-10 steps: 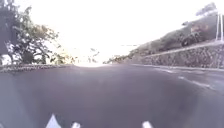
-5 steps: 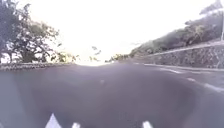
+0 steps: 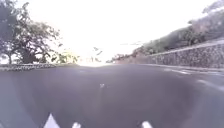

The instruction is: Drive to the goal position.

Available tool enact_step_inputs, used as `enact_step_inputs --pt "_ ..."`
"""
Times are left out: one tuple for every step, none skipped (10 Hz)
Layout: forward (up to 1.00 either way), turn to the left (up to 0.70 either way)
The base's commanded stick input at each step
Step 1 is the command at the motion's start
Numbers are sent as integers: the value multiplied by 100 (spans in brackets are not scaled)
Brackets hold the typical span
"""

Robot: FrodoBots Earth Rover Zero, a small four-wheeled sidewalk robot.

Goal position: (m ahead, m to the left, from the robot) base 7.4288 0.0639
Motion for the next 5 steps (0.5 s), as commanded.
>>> enact_step_inputs --pt "85 -34" --pt "85 -34" --pt "85 -34" --pt "85 -34" --pt "85 0"
